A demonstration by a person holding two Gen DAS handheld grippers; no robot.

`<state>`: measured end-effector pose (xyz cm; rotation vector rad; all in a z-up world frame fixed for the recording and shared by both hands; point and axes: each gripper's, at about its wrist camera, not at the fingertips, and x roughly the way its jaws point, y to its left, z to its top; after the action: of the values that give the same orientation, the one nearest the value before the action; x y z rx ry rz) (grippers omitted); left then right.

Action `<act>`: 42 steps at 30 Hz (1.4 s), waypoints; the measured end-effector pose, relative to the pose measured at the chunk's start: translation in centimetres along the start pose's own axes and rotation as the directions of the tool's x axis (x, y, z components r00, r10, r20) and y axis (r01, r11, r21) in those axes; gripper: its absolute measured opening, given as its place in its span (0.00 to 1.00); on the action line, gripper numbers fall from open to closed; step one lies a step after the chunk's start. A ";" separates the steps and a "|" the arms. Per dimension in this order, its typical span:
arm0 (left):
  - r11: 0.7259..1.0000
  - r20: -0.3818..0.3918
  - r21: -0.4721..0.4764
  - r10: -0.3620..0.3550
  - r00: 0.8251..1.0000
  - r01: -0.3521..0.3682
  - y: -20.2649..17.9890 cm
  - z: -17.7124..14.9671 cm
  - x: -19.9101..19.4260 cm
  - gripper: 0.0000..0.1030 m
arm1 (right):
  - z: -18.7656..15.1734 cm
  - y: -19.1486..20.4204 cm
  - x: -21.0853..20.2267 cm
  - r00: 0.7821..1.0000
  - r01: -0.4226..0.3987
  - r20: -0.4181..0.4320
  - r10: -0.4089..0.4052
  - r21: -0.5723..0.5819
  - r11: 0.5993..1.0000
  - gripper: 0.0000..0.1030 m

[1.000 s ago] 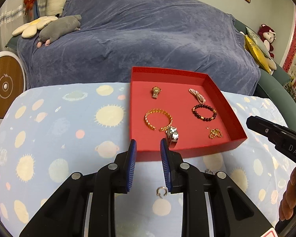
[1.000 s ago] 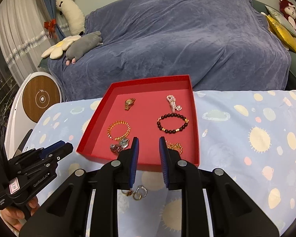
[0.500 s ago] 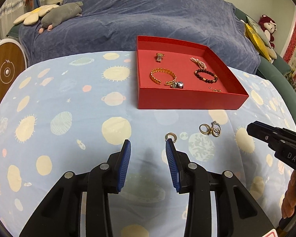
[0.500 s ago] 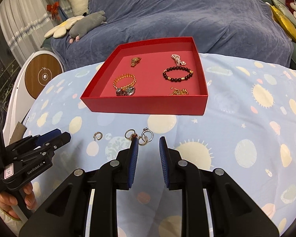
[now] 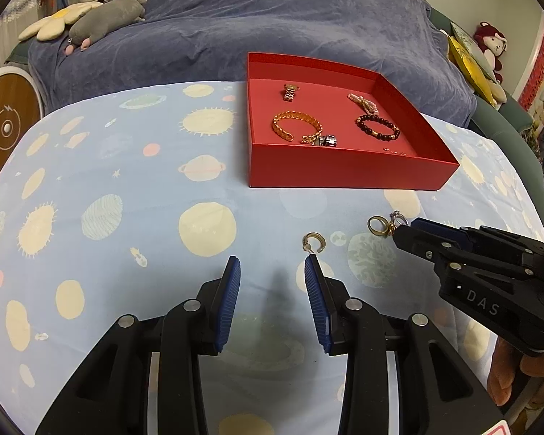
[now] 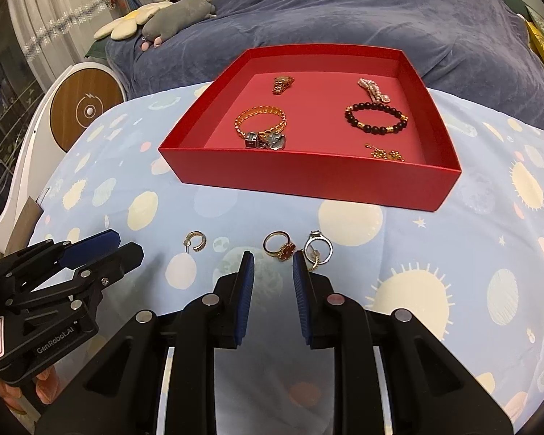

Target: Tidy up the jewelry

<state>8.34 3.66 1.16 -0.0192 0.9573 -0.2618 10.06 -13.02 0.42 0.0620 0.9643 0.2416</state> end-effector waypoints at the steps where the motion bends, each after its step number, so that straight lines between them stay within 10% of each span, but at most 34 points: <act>1: 1.000 -0.001 -0.002 0.000 1.000 0.000 0.2 0.0 0.0 0.34 | 0.1 0.1 0.2 1.000 0.000 0.000 0.000 -0.003 1.000 0.21; 42: 0.999 -0.028 0.010 -0.031 0.999 0.031 -0.7 -0.5 1.1 0.34 | -1.8 -4.9 -2.4 0.999 0.038 -0.022 -0.038 0.034 0.999 0.12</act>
<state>8.35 2.84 0.09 -0.0212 0.9844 -0.2961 8.10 -18.40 0.55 0.0729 0.9897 0.1909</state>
